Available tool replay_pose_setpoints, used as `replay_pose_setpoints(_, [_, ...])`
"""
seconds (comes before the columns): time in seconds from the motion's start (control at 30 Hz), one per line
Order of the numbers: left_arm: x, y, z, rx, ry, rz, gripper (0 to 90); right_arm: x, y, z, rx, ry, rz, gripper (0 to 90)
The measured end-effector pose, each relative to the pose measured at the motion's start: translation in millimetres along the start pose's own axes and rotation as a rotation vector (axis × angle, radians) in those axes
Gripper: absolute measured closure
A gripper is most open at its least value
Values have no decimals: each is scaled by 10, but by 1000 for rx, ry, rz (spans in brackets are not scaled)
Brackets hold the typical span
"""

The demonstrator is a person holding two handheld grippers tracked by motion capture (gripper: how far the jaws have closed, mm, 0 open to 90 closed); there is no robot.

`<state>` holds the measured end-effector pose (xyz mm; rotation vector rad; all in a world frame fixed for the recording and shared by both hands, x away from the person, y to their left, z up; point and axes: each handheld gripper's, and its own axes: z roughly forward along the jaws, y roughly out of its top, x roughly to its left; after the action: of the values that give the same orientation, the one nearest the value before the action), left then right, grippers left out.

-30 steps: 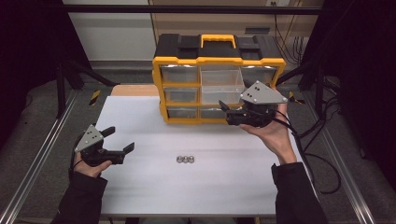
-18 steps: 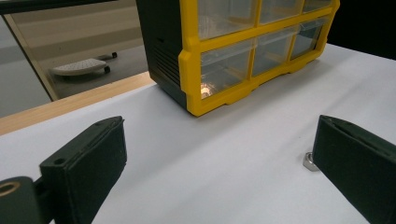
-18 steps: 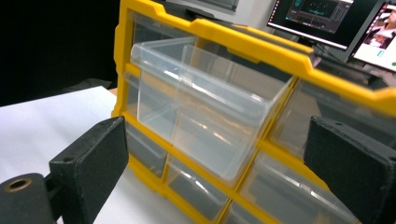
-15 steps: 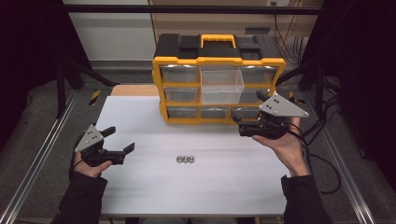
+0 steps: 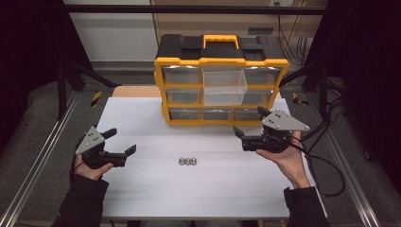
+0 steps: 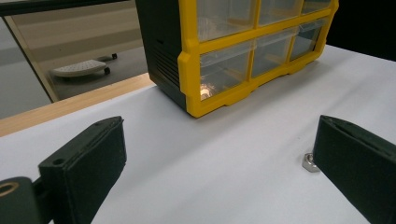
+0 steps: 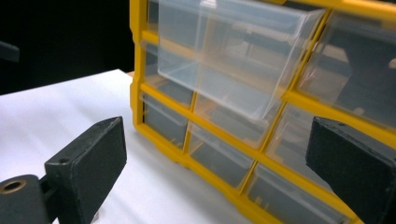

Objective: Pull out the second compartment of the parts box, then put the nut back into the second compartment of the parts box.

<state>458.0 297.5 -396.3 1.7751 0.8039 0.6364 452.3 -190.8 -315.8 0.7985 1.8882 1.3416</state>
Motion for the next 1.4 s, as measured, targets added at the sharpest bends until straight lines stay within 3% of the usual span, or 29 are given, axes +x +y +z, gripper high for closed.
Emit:
replay_pose_setpoints(0.23, [3,-2,1,1,1,0,19,127,-153,117,40,48,4,39])
replay_pose_setpoints(0.73, [23,-3,-14,-8,0,-4,19,336,-303,377,90,119,28,37])
replay_pose_setpoints(1.2, [27,-3,-19,-10,2,-4,20,630,-551,676,187,198,13,55])
replay_pose_setpoints(1.4, [31,-7,-16,-9,2,-5,20,729,-655,779,238,203,19,76])
